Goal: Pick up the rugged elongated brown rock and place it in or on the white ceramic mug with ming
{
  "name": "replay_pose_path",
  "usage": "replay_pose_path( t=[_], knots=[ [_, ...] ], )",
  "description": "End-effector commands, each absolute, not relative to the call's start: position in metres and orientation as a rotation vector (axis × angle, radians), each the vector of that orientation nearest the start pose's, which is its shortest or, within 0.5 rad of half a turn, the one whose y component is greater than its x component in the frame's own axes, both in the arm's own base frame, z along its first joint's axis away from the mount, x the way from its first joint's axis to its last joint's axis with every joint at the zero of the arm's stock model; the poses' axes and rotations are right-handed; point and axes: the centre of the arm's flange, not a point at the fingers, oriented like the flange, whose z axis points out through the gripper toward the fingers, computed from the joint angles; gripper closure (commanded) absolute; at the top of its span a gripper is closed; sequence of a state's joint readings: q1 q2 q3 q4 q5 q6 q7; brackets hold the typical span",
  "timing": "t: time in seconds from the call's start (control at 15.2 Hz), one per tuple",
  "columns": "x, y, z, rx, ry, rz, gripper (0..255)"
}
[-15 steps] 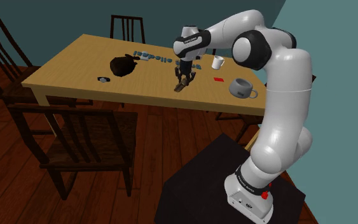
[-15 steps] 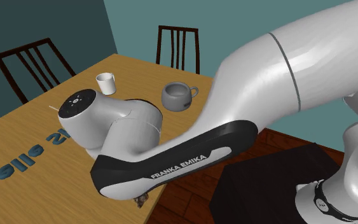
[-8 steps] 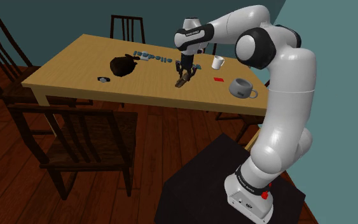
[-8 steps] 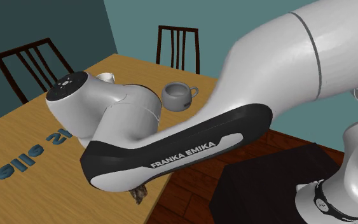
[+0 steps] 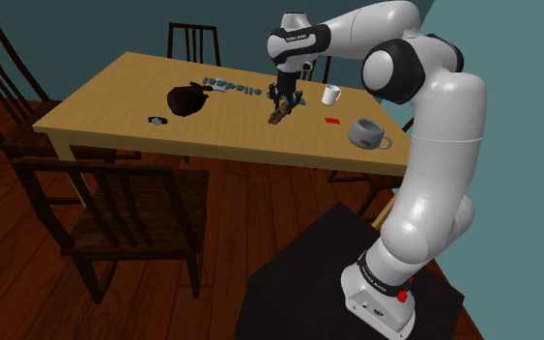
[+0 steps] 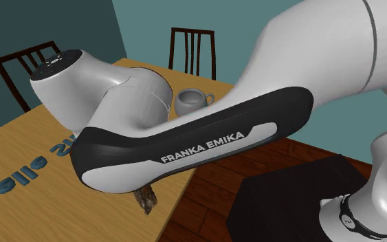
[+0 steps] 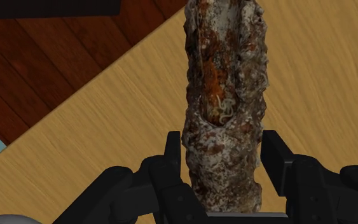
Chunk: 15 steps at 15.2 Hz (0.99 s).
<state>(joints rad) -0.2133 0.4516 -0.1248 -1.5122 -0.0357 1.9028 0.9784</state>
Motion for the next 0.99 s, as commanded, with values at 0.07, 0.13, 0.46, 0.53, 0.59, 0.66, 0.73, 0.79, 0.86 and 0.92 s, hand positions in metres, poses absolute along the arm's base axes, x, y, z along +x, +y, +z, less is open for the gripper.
replay_pose_path(
  t=[0.07,0.13,0.46,0.53,0.59,0.66,0.73,0.79,0.86,0.92],
  knots=[
    [0.645,-0.216,0.418,-2.589,1.954,0.044,255],
    [0.645,-0.216,0.423,-2.589,1.954,0.044,255],
    [0.645,-0.216,0.445,-2.589,1.954,0.044,255],
    [0.637,-0.227,0.445,-2.589,1.954,0.044,255],
    [0.63,-0.238,0.445,-2.589,1.954,0.044,255],
    [0.623,-0.249,0.445,-2.589,1.954,0.044,255],
    [0.616,-0.26,0.445,-2.589,1.954,0.044,255],
    [0.608,-0.271,0.446,-2.589,1.954,0.044,255],
    [0.601,-0.282,0.446,-2.589,1.954,0.044,255],
    [0.594,-0.293,0.446,-2.589,1.954,0.044,255]
  ],
)
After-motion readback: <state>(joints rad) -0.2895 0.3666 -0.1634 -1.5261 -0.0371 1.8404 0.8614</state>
